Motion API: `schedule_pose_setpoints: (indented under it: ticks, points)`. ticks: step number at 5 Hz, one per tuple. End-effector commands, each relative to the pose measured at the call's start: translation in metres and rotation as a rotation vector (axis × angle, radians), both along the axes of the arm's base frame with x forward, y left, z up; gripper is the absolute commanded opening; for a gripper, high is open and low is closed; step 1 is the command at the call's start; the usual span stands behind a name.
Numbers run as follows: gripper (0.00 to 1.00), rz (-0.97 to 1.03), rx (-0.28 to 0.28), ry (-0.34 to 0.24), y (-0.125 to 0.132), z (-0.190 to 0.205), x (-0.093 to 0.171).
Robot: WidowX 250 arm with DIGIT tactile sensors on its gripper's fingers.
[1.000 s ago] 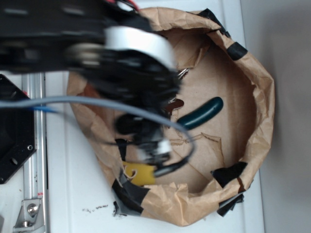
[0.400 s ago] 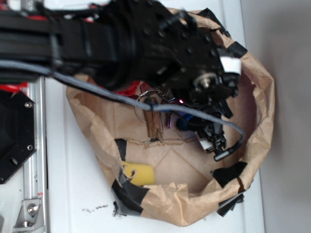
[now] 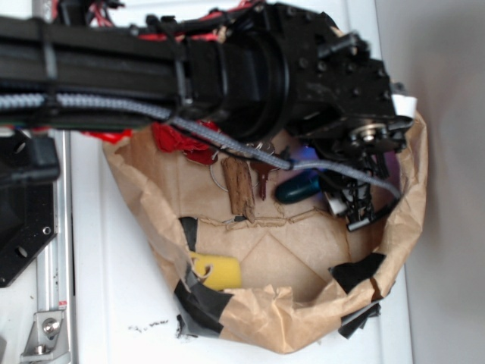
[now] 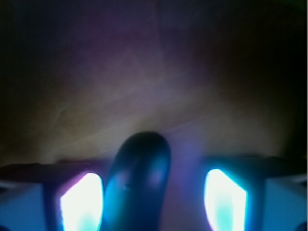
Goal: Grab the plastic pickle.
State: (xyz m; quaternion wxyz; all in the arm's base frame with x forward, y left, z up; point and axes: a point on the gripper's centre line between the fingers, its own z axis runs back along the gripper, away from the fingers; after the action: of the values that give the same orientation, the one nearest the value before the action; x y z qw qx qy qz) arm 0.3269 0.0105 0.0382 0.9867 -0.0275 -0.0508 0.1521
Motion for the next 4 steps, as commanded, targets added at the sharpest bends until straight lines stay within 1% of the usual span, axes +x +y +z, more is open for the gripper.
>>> schedule_pose_setpoints:
  ticks: [1, 2, 3, 4]
  points:
    - [0.00, -0.342, -0.068, -0.215, 0.006, 0.113, -0.001]
    - [0.00, -0.566, -0.024, -0.254, 0.004, 0.164, -0.006]
    - [1.00, -0.432, -0.007, -0.277, 0.000, 0.174, -0.018]
    - [1.00, -0.253, 0.068, -0.266, -0.003, 0.146, -0.029]
